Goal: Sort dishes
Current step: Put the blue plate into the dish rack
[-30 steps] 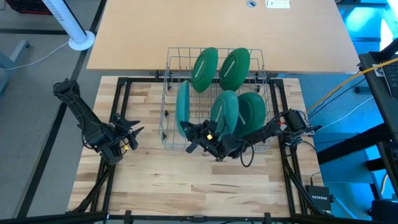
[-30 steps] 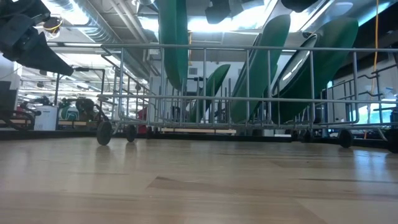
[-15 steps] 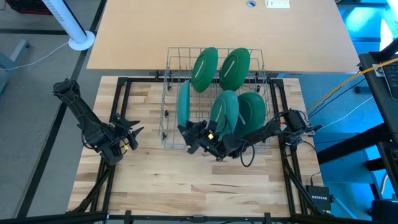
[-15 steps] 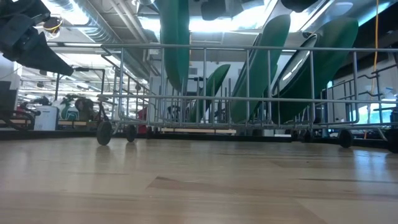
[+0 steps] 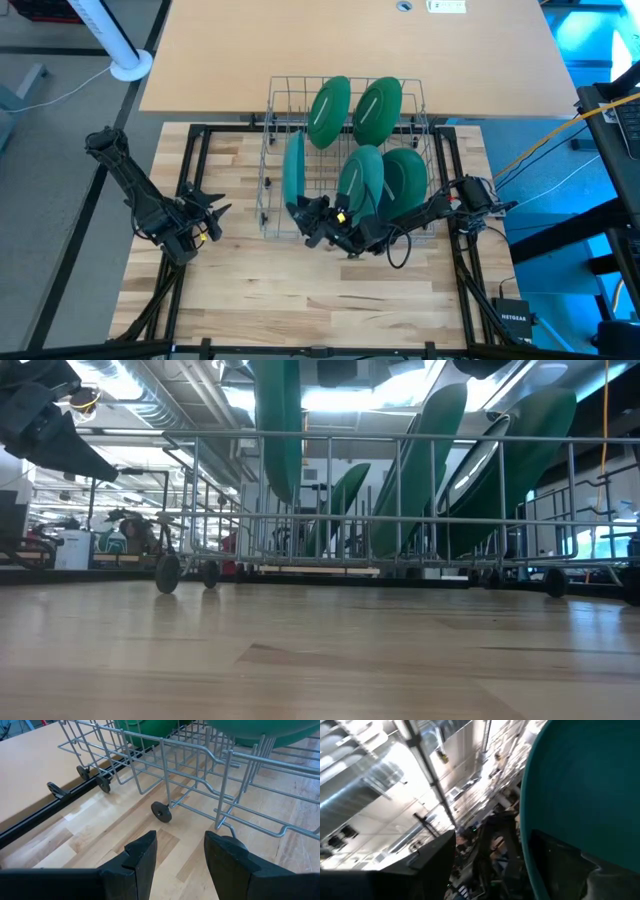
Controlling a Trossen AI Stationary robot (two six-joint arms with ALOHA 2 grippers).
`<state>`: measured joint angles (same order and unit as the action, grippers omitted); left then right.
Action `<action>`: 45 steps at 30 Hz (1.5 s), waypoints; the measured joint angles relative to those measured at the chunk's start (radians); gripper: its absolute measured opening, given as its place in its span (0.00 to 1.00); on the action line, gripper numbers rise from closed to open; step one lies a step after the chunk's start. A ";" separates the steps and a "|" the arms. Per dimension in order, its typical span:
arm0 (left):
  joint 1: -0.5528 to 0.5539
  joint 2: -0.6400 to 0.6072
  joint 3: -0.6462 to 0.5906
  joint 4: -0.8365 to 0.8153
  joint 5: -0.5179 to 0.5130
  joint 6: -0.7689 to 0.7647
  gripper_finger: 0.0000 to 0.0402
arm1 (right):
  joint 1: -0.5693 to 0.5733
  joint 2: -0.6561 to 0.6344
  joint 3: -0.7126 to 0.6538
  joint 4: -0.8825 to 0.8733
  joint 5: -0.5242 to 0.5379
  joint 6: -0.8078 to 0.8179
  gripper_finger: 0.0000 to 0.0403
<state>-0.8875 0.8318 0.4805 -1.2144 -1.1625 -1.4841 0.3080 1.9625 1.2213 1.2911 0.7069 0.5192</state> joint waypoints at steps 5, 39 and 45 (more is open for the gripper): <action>0.000 0.000 0.000 0.000 0.000 0.000 0.39 | 0.000 0.000 0.000 -0.004 0.069 0.000 0.65; 0.000 0.000 0.000 0.000 0.000 0.000 0.39 | 0.115 -0.002 -0.098 -0.009 0.422 0.029 0.65; 0.000 0.000 0.000 0.000 0.000 0.000 0.39 | 0.136 -0.002 -0.098 -0.005 0.509 0.026 0.65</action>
<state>-0.8875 0.8322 0.4808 -1.2140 -1.1625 -1.4841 0.4444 1.9610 1.1233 1.2865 1.2163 0.5457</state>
